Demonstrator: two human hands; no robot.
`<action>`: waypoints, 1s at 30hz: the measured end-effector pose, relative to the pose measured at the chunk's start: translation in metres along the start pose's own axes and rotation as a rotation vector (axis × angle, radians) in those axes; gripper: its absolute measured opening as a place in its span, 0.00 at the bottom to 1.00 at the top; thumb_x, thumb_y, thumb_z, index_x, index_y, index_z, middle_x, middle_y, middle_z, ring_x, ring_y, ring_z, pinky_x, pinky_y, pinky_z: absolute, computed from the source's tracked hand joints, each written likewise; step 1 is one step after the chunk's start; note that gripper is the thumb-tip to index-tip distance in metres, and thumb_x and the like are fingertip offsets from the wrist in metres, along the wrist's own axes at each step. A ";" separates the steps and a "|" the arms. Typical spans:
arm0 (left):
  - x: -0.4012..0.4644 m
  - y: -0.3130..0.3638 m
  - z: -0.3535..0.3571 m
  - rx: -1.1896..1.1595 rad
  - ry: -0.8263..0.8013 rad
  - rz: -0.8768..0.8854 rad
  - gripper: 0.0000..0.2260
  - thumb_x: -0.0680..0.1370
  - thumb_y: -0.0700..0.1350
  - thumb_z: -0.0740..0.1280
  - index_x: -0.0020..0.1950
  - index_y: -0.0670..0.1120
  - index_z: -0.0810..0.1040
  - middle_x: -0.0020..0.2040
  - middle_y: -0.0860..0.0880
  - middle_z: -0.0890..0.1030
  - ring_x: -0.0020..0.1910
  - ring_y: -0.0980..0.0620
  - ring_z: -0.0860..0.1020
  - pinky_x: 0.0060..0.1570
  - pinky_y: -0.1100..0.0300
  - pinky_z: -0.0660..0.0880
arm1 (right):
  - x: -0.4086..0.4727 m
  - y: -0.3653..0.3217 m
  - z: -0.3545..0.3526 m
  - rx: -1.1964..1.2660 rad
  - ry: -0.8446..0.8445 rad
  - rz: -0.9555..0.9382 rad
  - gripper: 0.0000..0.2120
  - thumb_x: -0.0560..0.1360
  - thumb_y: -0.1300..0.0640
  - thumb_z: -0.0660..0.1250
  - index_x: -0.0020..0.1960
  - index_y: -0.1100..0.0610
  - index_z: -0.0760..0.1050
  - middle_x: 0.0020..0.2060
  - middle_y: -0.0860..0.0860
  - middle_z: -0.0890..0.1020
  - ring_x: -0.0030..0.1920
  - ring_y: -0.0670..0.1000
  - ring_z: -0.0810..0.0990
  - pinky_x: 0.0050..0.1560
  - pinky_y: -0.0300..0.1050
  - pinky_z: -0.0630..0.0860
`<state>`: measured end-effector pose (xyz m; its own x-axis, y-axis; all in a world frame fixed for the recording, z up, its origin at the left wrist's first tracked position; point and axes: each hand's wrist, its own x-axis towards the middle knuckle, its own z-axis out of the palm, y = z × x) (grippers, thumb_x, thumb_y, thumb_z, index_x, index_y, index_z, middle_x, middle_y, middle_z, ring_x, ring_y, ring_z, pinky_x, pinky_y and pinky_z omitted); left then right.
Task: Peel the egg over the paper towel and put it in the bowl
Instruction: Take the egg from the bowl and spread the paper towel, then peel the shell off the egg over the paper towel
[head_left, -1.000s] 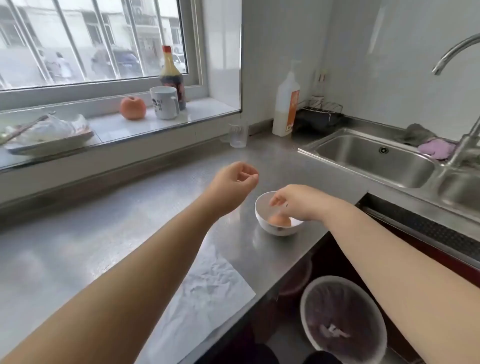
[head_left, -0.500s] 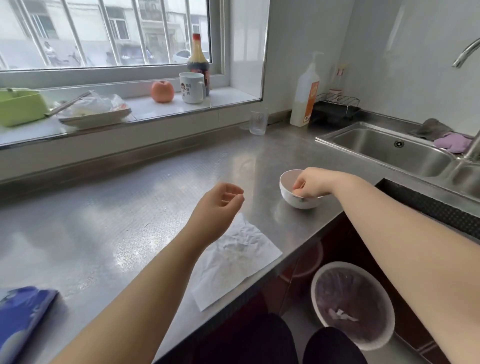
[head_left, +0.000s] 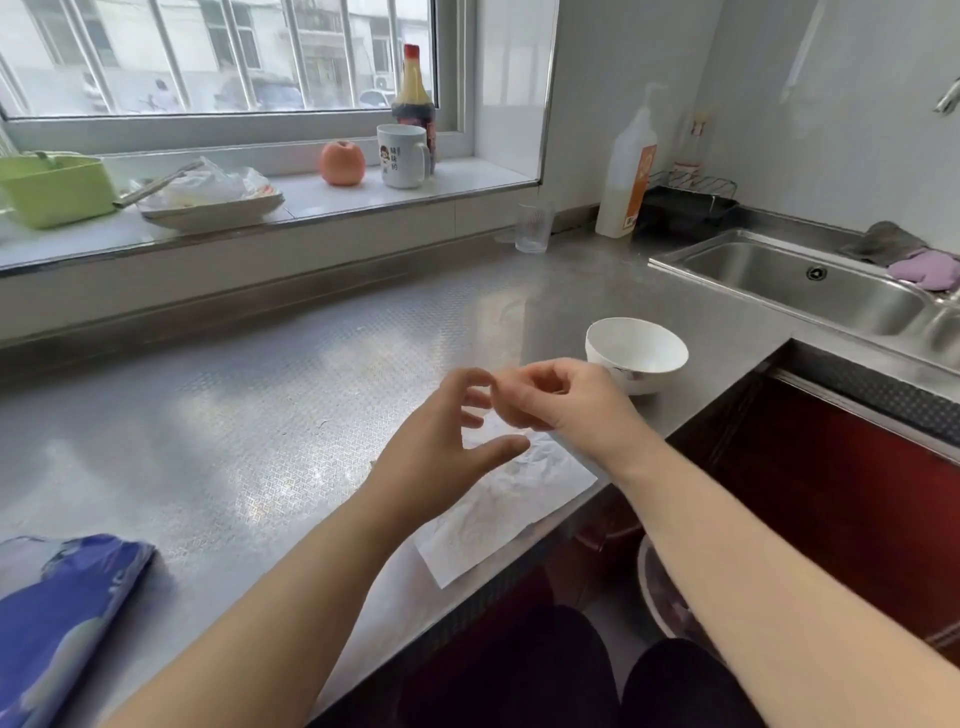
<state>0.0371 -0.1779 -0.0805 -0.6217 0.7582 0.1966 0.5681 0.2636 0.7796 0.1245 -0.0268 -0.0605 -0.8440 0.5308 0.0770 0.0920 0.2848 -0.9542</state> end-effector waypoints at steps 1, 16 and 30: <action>-0.002 -0.002 0.000 0.002 0.010 -0.002 0.28 0.69 0.61 0.74 0.65 0.61 0.66 0.59 0.60 0.77 0.54 0.63 0.78 0.56 0.57 0.78 | -0.004 0.006 0.010 0.024 0.048 0.007 0.12 0.71 0.51 0.74 0.50 0.56 0.80 0.45 0.53 0.85 0.47 0.51 0.84 0.52 0.49 0.81; -0.005 -0.020 0.004 -0.301 0.046 -0.128 0.19 0.73 0.47 0.74 0.62 0.59 0.75 0.59 0.57 0.79 0.44 0.61 0.83 0.49 0.60 0.80 | -0.029 0.036 0.049 0.161 0.317 0.023 0.10 0.74 0.59 0.71 0.55 0.56 0.81 0.46 0.49 0.85 0.47 0.45 0.83 0.53 0.44 0.80; -0.005 -0.021 -0.001 -0.364 0.044 -0.174 0.18 0.73 0.47 0.75 0.62 0.56 0.78 0.56 0.54 0.83 0.49 0.53 0.84 0.56 0.48 0.80 | -0.035 0.036 0.056 -0.042 0.412 -0.103 0.05 0.74 0.55 0.71 0.49 0.51 0.83 0.45 0.45 0.83 0.47 0.40 0.81 0.48 0.32 0.75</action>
<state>0.0281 -0.1875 -0.0973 -0.7187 0.6926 0.0623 0.2293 0.1515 0.9615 0.1281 -0.0800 -0.1136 -0.5687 0.7704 0.2883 0.0474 0.3806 -0.9235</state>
